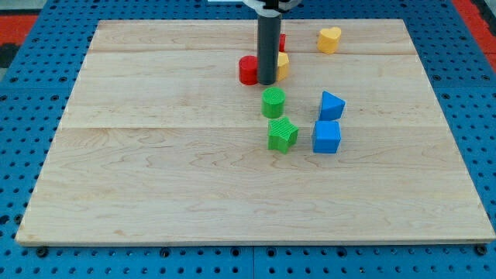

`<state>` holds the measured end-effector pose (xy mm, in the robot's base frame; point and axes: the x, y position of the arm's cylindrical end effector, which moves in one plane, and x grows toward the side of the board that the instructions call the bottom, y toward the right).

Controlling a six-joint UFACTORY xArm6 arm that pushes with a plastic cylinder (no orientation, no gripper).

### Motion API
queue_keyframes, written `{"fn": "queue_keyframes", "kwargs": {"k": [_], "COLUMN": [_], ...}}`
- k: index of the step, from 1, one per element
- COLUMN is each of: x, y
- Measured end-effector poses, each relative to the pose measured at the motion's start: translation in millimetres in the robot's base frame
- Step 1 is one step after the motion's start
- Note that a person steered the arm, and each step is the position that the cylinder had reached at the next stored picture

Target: Slide the yellow hexagon to up

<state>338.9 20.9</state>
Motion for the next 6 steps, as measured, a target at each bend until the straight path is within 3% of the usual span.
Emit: {"fn": "queue_keyframes", "kwargs": {"k": [2, 3, 6], "x": [-2.8, -6.0, -41.5], "y": [1.3, 30.6, 26.3]}}
